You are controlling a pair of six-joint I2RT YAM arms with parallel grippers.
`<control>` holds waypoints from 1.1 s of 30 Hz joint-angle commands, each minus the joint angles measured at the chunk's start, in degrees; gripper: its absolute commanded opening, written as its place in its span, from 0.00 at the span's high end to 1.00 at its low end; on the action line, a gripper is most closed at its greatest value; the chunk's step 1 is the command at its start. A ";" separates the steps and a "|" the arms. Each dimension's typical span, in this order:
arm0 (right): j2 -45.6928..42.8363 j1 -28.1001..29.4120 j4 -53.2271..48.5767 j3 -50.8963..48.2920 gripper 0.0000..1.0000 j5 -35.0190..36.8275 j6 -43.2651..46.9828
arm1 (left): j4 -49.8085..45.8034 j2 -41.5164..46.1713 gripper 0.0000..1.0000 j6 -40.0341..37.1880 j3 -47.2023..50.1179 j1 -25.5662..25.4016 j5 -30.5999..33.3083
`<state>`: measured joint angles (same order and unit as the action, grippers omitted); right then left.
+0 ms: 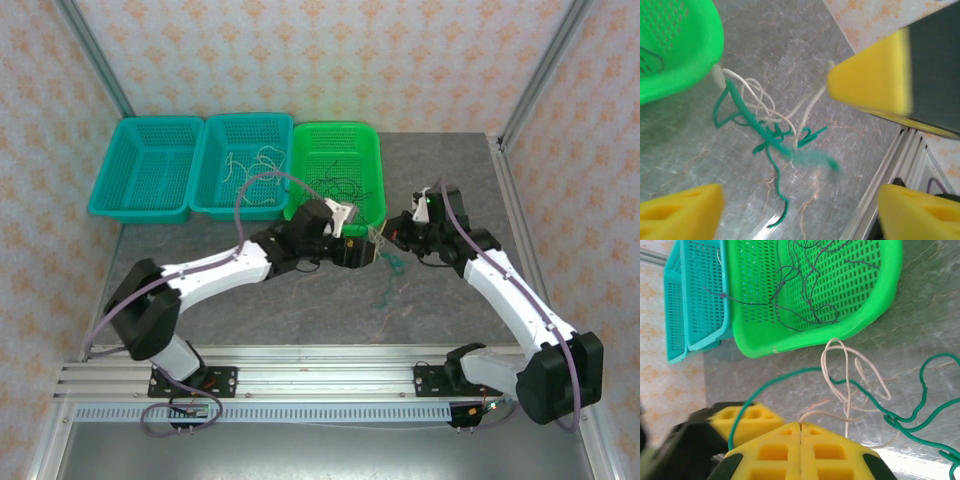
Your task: Untangle the cables
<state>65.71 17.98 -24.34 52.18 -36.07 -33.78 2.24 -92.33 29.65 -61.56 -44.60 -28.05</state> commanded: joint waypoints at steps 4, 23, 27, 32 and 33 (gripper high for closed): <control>-1.48 0.58 3.91 -0.69 1.00 -3.93 -6.62 | 14.26 -3.74 0.42 5.83 1.09 0.13 3.68; -5.17 0.69 -7.91 -4.93 0.61 16.75 -0.91 | 16.74 -5.42 1.00 10.14 2.01 0.13 3.78; -8.22 0.08 -6.15 -10.51 0.57 21.71 0.61 | 17.18 -5.05 1.00 10.52 2.90 0.13 3.53; -7.32 1.16 6.28 -15.85 0.34 8.80 2.96 | 18.02 -5.16 1.00 10.79 2.87 0.06 2.36; -6.89 1.17 7.31 -16.38 0.26 9.02 2.79 | 18.19 -5.22 1.00 10.74 2.84 -0.03 2.21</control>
<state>58.22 18.63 -24.08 37.17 -24.03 -33.17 17.47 -98.21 39.86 -59.07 -44.60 -25.08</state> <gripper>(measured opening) 0.681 0.069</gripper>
